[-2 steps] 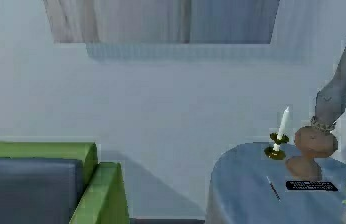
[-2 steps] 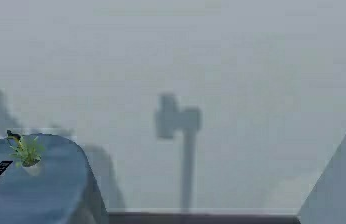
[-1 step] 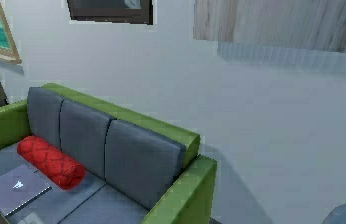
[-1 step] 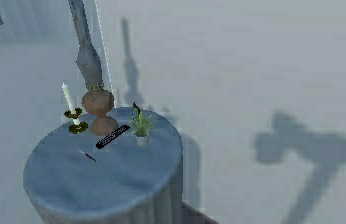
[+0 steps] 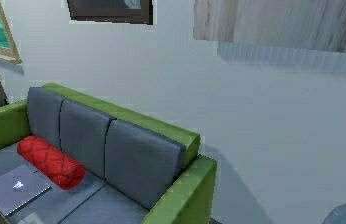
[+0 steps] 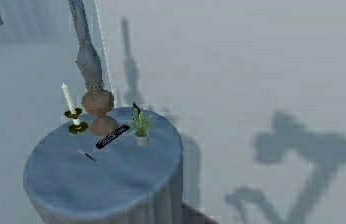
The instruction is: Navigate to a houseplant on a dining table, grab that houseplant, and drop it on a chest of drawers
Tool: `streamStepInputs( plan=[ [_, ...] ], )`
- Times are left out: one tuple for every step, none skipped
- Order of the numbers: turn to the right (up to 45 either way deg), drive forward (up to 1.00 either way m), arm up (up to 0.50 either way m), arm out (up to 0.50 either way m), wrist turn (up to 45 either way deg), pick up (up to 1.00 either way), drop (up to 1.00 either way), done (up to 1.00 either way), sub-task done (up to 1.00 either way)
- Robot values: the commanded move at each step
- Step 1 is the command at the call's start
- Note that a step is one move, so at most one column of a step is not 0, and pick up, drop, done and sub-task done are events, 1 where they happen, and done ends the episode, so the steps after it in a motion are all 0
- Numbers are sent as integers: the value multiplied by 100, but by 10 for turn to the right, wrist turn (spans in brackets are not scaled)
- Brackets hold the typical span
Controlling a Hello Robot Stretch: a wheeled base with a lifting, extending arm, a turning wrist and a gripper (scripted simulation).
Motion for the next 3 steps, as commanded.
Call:
streamStepInputs(
  plan=[
    [0,0,38,0,0,0,0,0,0],
    [0,0,0,44,0,0,0,0,0],
    [0,0,0,0,450,0,0,0,0]
  ],
)
